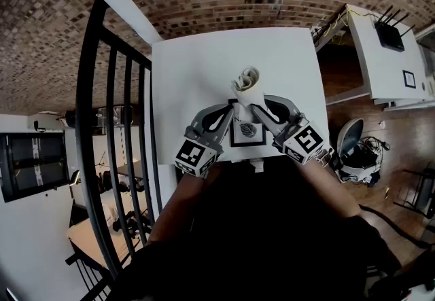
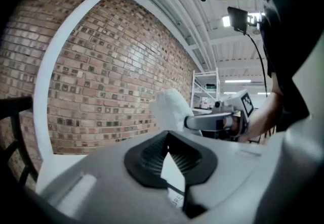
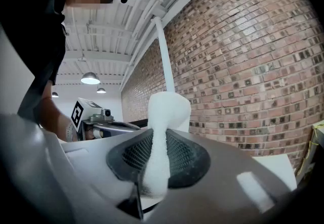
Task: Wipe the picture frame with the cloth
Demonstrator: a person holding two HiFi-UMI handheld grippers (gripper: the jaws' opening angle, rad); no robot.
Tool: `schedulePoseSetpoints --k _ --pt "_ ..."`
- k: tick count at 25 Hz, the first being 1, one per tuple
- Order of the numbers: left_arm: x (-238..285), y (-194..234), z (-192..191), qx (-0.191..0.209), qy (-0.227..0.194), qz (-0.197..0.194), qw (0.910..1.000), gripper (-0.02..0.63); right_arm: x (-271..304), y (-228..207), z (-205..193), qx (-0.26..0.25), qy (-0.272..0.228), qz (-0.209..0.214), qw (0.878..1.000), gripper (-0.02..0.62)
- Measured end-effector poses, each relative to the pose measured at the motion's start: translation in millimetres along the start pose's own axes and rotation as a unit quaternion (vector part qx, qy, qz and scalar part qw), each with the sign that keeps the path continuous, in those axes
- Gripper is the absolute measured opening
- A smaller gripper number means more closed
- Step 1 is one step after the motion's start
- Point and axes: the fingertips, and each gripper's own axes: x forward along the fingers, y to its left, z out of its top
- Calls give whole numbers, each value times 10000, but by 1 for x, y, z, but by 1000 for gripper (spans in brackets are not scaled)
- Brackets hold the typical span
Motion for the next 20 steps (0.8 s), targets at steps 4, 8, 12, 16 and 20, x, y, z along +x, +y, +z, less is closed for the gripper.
schedulePoseSetpoints --k 4,8,12,16,20 --pt "0 7 -8 13 73 62 10000 0 5 -7 -9 89 111 -58 9999 74" --pt "-1 16 -39 -16 417 160 9990 0 15 -14 -33 193 336 -96 9992 74" --pt "-2 22 -74 -233 741 235 9967 0 29 -20 -65 308 686 -86 9971 74" --pt "-3 29 -107 -457 1055 316 9929 0 45 -19 -102 427 1118 7 9928 74" --pt "-3 35 -135 -601 1345 366 9884 0 61 -21 -150 528 1764 32 9829 74"
